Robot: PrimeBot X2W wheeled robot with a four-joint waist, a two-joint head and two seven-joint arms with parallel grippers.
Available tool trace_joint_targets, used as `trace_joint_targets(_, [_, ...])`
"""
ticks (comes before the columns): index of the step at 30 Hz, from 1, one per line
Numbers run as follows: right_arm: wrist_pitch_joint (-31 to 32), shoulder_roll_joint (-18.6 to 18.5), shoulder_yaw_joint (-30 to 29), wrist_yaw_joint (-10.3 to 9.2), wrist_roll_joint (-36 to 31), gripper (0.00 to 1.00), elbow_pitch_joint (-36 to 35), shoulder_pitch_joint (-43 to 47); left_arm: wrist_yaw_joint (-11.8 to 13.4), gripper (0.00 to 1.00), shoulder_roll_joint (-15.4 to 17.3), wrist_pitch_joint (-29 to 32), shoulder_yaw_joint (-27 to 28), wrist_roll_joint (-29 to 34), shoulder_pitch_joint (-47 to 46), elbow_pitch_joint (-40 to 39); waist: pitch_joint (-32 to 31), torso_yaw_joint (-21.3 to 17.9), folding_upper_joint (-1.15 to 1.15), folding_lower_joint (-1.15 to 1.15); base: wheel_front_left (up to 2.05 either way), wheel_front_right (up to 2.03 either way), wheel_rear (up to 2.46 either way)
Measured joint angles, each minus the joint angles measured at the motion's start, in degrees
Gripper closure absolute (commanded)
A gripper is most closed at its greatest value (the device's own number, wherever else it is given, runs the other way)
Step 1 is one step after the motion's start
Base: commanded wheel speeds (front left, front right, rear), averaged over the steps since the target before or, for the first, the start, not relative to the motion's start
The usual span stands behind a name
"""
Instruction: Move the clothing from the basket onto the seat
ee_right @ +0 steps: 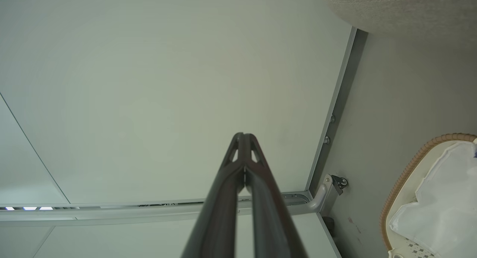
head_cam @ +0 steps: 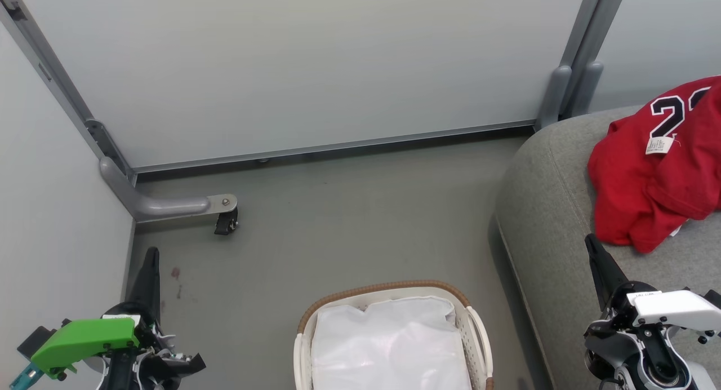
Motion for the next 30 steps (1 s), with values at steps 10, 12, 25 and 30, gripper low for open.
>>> trace_joint_targets(10, [0.0,0.0,0.0,0.0,0.0,1.0,0.0,0.0,0.0,1.0,0.0,0.0,0.0,-0.03,0.0,0.0,0.0,0.0,0.0,0.0,0.0,0.0,0.0])
trace_joint_targets(12, [0.0,0.0,0.0,0.0,0.0,1.0,0.0,0.0,0.0,1.0,0.0,0.0,0.0,-0.03,0.0,0.0,0.0,0.0,0.0,0.0,0.0,0.0,0.0])
trace_joint_targets(25, [0.0,0.0,0.0,0.01,0.0,1.0,0.0,0.0,0.0,1.0,0.0,0.0,0.0,-0.03,0.0,-0.01,0.0,0.0,0.0,0.0,0.0,0.0,0.0])
trace_joint_targets(30, [0.0,0.0,0.0,0.01,0.0,1.0,0.0,0.0,0.0,1.0,0.0,0.0,0.0,-0.03,0.0,-0.01,0.0,0.0,0.0,0.0,0.0,0.0,0.0])
